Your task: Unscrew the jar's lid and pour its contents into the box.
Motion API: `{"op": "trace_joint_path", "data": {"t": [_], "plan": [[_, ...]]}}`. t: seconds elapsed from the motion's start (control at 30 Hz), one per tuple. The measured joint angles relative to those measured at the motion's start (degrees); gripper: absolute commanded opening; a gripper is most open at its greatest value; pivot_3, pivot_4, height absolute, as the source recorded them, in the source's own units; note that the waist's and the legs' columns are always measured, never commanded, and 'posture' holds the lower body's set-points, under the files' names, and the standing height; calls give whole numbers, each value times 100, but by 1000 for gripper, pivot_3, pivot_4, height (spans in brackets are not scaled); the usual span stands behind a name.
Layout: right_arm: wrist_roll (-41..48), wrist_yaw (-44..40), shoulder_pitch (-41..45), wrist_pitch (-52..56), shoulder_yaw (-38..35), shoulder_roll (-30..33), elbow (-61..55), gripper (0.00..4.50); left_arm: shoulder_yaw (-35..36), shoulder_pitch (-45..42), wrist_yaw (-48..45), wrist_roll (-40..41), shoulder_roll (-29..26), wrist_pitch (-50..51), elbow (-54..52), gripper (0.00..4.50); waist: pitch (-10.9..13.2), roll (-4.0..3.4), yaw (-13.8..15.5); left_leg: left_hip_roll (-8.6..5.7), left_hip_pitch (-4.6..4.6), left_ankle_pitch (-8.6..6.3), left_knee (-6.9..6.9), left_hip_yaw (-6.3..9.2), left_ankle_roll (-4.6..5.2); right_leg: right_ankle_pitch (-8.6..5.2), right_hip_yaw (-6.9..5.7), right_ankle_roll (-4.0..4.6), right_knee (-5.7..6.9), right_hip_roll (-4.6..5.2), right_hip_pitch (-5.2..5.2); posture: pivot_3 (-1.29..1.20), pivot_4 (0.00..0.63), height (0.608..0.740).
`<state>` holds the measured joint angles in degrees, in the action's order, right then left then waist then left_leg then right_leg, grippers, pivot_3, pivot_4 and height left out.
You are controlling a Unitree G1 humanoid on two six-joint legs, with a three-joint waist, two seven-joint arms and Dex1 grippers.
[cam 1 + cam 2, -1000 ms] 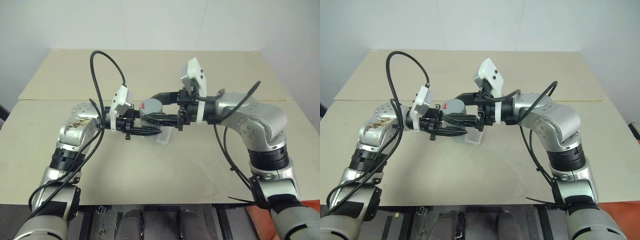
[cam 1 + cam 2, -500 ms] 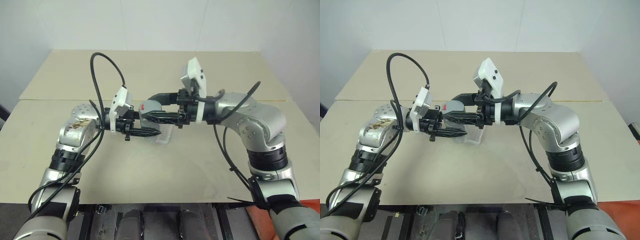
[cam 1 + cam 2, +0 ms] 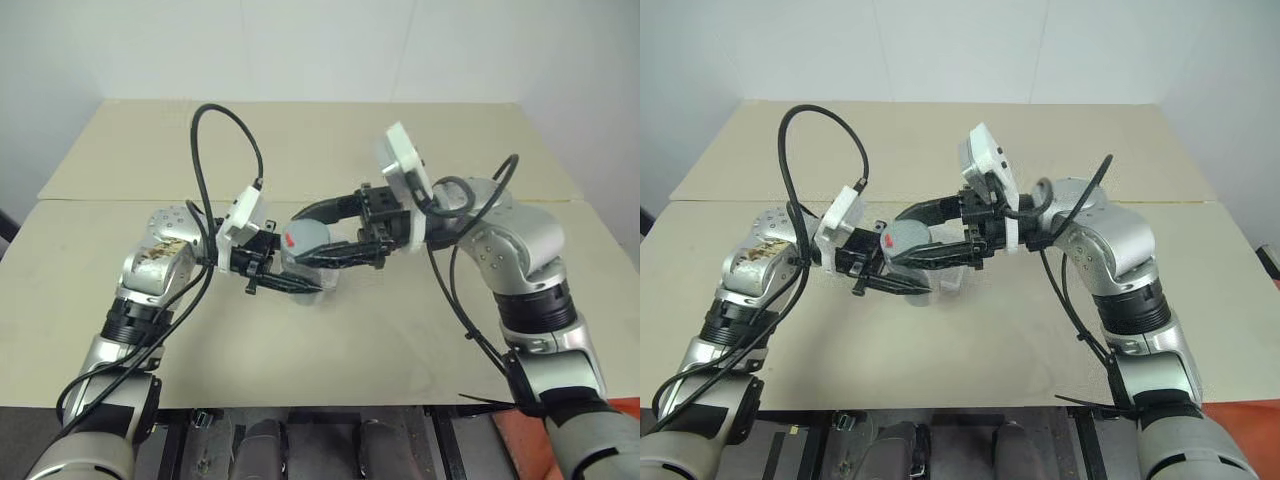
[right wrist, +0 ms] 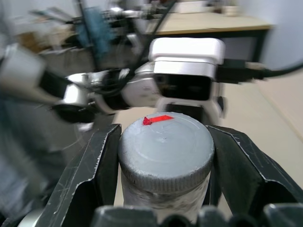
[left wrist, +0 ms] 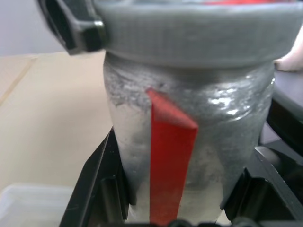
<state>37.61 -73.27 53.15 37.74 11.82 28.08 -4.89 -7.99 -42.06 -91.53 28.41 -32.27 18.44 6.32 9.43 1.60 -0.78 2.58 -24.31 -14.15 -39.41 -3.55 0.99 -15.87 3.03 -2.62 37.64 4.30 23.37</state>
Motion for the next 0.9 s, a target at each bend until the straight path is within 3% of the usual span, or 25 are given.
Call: {"op": "trace_joint_path", "data": {"t": [0.23, 0.47, 0.5, 0.63, 0.9], "plan": [[-131, -1426, 411, -693, 228, -181, 818, 2796, -297, 3, -78, 329, -180, -27, -362, 2046, 1, -1, -10, 5, -1, -4, -23, 6, 7, 0, -1, 0, 8, -3, -4, 0, 150, 740], [-51, -1544, 567, -1120, 493, -262, 1225, 2796, -305, 47, -79, 390, -350, -26, -422, 2046, 1, -2, 4, 6, 0, -4, -37, 7, 7, 0, -4, 0, 25, -2, -6, 0, 150, 740], [-65, -1545, 569, -1145, 496, -279, 1246, 3508, -305, 54, -79, 390, -361, -26, -421, 2046, 1, -2, 8, 6, 0, -4, -37, 8, 7, 0, -5, 0, 26, -2, -6, 0, 150, 740], [-319, -1554, 534, -1191, 696, -452, 1328, 4478, -195, 63, -66, 545, -336, -43, -424, 2046, 2, -3, 4, 7, 1, -4, -39, 8, 7, 0, -7, 0, 30, -2, -5, 0, 150, 740], [-489, -1099, 120, -1162, 371, -253, 1186, 4478, 112, 487, 285, 434, -458, -83, -290, 2046, 2, -3, 5, 7, 1, -4, -39, 10, 7, 0, -10, 0, 31, 0, -6, 0, 150, 740]]}}
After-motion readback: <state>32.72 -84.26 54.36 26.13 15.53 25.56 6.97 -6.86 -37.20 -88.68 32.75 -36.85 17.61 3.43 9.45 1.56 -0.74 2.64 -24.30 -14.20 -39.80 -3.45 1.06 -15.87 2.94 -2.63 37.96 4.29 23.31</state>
